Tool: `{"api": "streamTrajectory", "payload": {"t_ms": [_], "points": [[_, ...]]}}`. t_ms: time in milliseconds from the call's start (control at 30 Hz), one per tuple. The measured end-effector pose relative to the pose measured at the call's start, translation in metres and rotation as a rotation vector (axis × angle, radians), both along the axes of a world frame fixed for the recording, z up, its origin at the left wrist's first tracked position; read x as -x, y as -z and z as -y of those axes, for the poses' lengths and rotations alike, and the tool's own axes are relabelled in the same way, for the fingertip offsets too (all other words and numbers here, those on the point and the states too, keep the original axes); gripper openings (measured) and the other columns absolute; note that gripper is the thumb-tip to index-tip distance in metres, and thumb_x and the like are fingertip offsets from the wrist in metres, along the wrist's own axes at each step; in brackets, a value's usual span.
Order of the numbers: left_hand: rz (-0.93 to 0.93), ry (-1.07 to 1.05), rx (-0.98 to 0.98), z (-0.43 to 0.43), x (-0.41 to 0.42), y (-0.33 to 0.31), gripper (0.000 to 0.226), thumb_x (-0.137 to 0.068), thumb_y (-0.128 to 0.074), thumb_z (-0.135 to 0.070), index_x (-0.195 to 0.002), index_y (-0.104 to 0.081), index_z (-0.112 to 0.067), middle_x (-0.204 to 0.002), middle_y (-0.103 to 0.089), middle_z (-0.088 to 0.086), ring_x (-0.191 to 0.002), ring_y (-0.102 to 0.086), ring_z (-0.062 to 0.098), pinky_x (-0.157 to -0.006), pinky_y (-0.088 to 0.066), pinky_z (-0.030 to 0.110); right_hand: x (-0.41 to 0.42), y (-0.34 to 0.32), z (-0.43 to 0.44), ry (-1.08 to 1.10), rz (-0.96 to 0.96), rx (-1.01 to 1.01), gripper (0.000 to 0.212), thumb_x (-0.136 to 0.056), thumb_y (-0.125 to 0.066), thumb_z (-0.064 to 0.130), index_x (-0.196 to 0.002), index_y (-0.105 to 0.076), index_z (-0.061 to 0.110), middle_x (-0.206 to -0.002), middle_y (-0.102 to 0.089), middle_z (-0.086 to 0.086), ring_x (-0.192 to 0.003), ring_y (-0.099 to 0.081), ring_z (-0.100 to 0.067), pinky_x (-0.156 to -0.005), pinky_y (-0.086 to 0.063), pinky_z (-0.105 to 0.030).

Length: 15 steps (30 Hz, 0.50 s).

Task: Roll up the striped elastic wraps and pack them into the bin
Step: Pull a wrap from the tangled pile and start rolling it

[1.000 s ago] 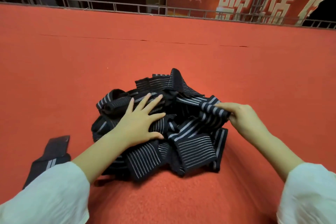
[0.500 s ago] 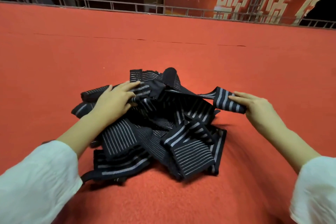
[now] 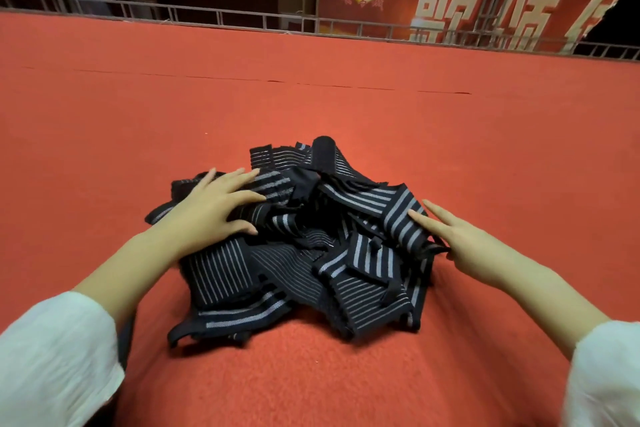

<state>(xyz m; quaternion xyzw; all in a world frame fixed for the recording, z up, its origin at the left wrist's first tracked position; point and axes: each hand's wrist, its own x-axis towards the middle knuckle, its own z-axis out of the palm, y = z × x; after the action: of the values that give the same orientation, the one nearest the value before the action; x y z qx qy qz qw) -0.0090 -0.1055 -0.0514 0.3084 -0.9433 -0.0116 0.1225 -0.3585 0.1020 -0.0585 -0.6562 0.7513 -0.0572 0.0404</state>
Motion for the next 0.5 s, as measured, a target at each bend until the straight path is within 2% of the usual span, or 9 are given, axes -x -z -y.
{"api": "streamTrajectory", "payload": {"t_ms": [67,133,200,300,367,433,500], "points": [[-0.057,-0.091,0.037,0.0,-0.013,0.001,0.069,-0.076,-0.064,-0.056,-0.138,-0.048,-0.031,-0.158,-0.025,-0.003,-0.147,-0.015,0.019,-0.117,-0.002,0.051,-0.016,-0.014,-0.003,0.023,-0.036,-0.07,0.095,-0.085,-0.047,-0.014,-0.15,-0.001,0.038,-0.161,0.007,0.003,-0.146,-0.019,-0.019,-0.106,-0.031,-0.024],[-0.095,-0.281,0.004,0.003,-0.031,0.004,0.076,-0.076,-0.06,-0.062,-0.144,-0.038,-0.034,-0.159,-0.022,-0.003,-0.148,-0.014,0.022,-0.116,-0.006,0.055,-0.027,-0.026,-0.002,0.022,-0.061,-0.111,0.092,-0.087,-0.046,-0.013,-0.151,0.0,0.034,-0.161,0.009,-0.001,-0.147,-0.016,-0.021,-0.111,-0.026,-0.026],[-0.149,-0.442,-0.112,0.01,-0.045,0.012,0.09,-0.073,-0.062,-0.066,-0.149,-0.027,-0.034,-0.159,-0.019,0.004,-0.146,-0.016,0.029,-0.116,-0.014,0.056,-0.038,-0.031,0.005,0.023,-0.089,-0.114,0.095,-0.084,-0.045,-0.015,-0.151,-0.001,0.035,-0.161,0.01,-0.003,-0.147,-0.016,-0.023,-0.112,-0.029,-0.03],[-0.318,-0.414,-0.395,0.013,-0.055,0.025,0.108,-0.064,-0.074,-0.065,-0.151,-0.025,-0.024,-0.152,-0.033,0.014,-0.139,-0.032,0.029,-0.116,-0.026,0.045,-0.062,-0.038,0.012,0.018,-0.065,-0.044,0.091,-0.083,-0.042,-0.014,-0.152,-0.009,0.035,-0.162,0.005,-0.001,-0.147,-0.015,-0.023,-0.109,-0.03,-0.028],[-0.333,-0.407,-0.429,0.004,-0.048,0.029,0.098,-0.067,-0.081,-0.049,-0.147,-0.033,-0.021,-0.141,-0.046,0.014,-0.13,-0.045,0.028,-0.109,-0.036,0.04,-0.08,-0.042,0.018,-0.015,-0.009,0.032,0.082,-0.085,-0.039,-0.012,-0.152,-0.019,0.031,-0.162,-0.001,0.001,-0.146,-0.018,-0.022,-0.109,-0.028,-0.027],[-0.295,-0.479,-0.345,-0.007,-0.035,0.027,0.073,-0.075,-0.079,-0.033,-0.137,-0.045,-0.018,-0.129,-0.058,0.013,-0.117,-0.054,0.031,-0.095,-0.044,0.036,-0.098,-0.039,0.025,-0.063,0.037,0.121,0.072,-0.088,-0.039,-0.007,-0.149,-0.028,0.03,-0.161,-0.008,0.002,-0.145,-0.021,-0.021,-0.113,-0.027,-0.03],[-0.208,-0.516,-0.256,-0.023,-0.018,0.016,0.045,-0.082,-0.072,-0.031,-0.123,-0.057,-0.018,-0.117,-0.065,0.012,-0.108,-0.06,0.032,-0.083,-0.047,0.036,-0.115,-0.036,0.03,-0.135,0.077,0.199,0.065,-0.091,-0.041,-0.003,-0.148,-0.033,0.028,-0.16,-0.013,0.003,-0.145,-0.02,-0.019,-0.115,-0.023,-0.028]]}}
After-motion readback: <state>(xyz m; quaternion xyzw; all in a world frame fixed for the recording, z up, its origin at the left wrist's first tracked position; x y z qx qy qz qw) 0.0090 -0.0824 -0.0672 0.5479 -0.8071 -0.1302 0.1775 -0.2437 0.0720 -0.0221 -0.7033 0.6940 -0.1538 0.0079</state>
